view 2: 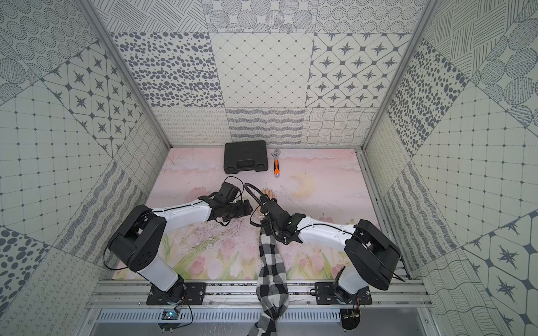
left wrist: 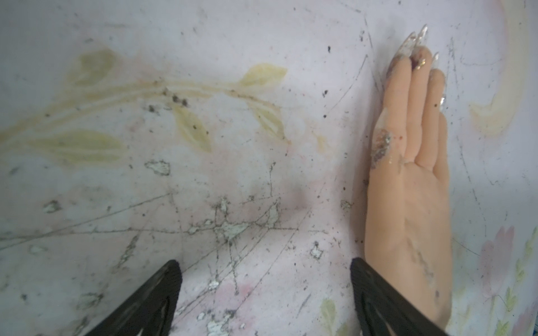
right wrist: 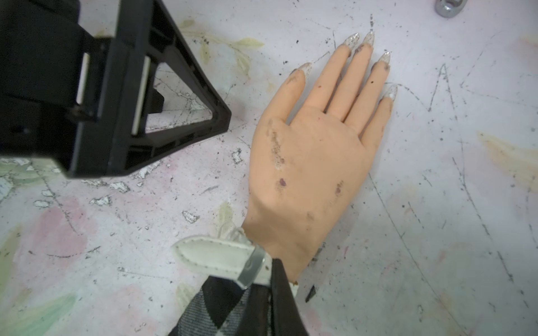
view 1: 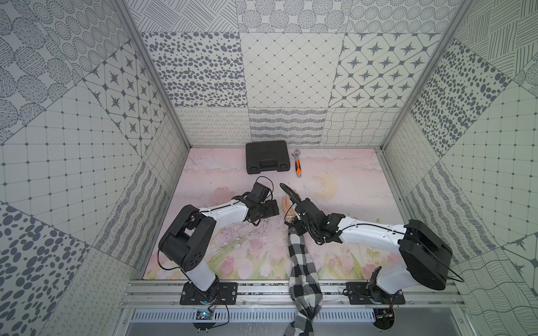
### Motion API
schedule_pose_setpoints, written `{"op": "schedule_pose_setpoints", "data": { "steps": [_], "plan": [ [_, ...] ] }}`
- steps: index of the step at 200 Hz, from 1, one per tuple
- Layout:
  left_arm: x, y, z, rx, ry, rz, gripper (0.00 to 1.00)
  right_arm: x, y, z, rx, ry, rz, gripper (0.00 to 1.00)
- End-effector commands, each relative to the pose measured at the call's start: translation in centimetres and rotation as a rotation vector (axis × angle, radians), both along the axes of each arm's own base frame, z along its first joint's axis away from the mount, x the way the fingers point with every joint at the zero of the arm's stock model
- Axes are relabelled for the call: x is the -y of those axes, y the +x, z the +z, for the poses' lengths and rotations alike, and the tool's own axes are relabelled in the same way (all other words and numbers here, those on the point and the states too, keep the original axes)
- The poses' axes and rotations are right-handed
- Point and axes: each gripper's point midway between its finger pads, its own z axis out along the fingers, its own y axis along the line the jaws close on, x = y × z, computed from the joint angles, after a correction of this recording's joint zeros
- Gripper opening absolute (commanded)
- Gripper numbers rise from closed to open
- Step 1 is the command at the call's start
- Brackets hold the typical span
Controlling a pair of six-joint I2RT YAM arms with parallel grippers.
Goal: Take off the watch
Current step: Untie the watch from the hand.
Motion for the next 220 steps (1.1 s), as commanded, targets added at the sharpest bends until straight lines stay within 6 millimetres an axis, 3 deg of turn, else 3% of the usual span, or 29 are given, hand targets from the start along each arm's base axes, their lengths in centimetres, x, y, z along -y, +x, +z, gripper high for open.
{"op": "schedule_pose_setpoints", "data": {
  "steps": [1,29,70,110,153,220],
  "plan": [
    [-0.8,-2.3,-1.9,-0.117,0.031,-0.013,0.92,-0.3,0.8,3.2,0.085,0.060,-0.019,0.00],
    [-0.8,-2.2,-1.8,-0.113,0.029,-0.014,0.92,-0.6,0.8,4.7,0.110,0.110,-0.008,0.00],
    [-0.5,-2.1,-1.2,-0.106,0.008,-0.018,0.92,-1.6,0.5,4.8,0.106,0.109,0.062,0.00],
    [0.1,-1.4,2.8,-0.036,-0.053,-0.026,0.93,-1.9,0.8,3.8,0.095,0.063,0.081,0.00],
    [2.9,-1.1,6.1,-0.030,-0.211,-0.053,0.94,-2.6,1.0,3.0,0.073,0.072,0.082,0.00],
    [6.4,-1.7,4.8,-0.076,-0.248,-0.084,0.93,-3.7,1.6,3.0,0.068,0.096,0.074,0.00]
  ]
}}
